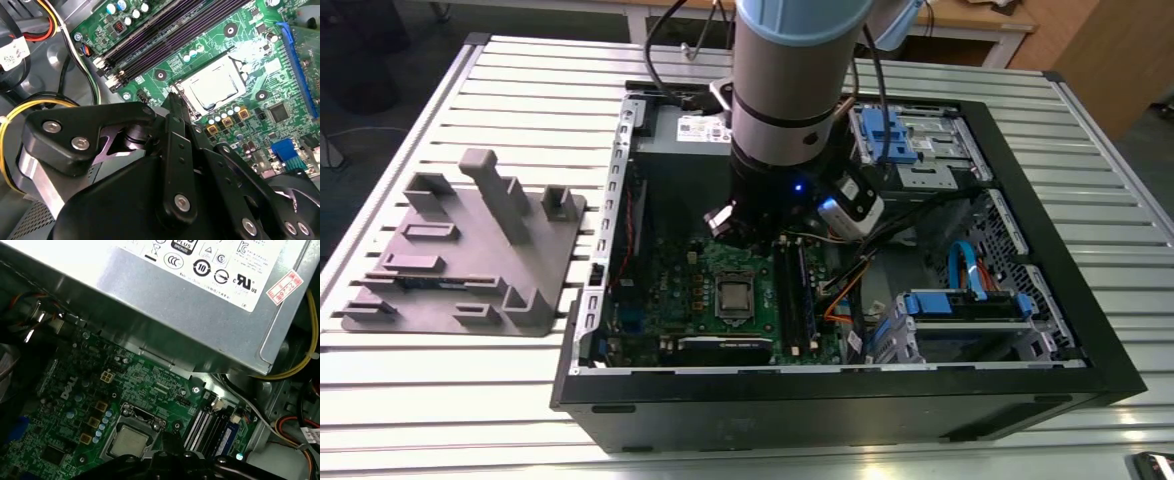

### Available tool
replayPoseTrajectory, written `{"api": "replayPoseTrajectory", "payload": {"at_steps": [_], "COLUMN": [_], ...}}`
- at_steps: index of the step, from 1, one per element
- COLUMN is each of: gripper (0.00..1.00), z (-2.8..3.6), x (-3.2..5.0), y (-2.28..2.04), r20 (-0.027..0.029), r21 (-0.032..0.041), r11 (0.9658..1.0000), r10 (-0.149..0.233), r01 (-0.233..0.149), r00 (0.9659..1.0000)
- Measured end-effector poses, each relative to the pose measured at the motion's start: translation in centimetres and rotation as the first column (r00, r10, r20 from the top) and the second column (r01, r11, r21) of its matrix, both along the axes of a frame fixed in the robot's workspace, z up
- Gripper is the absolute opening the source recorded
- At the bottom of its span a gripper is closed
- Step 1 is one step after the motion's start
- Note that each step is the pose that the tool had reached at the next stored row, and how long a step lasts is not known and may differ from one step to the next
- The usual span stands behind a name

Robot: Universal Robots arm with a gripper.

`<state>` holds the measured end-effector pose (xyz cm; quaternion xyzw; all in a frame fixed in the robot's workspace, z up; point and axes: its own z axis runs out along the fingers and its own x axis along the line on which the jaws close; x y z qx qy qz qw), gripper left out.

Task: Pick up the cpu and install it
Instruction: 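Install the first cpu locking lever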

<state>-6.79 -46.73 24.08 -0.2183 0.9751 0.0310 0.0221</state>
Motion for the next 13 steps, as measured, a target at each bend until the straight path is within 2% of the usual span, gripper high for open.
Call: {"api": "replayPoseTrajectory", "payload": {"at_steps": [3,9,13], "gripper": [0.10,0.10,0.10], "z": [-0.06,-0.28,-0.36], "x": [0.00,0.00,-0.01], "y": [-0.42,-1.57,-1.93], "r20": [0.0001,0.0001,0.0001], "r21": [0.0002,0.0003,0.0001], "r11": [1.0000,1.0000,1.0000], "r10": [0.000,0.000,0.000], "r01": [0.000,0.000,0.000], "r00": [1.0000,1.0000,1.0000]}}
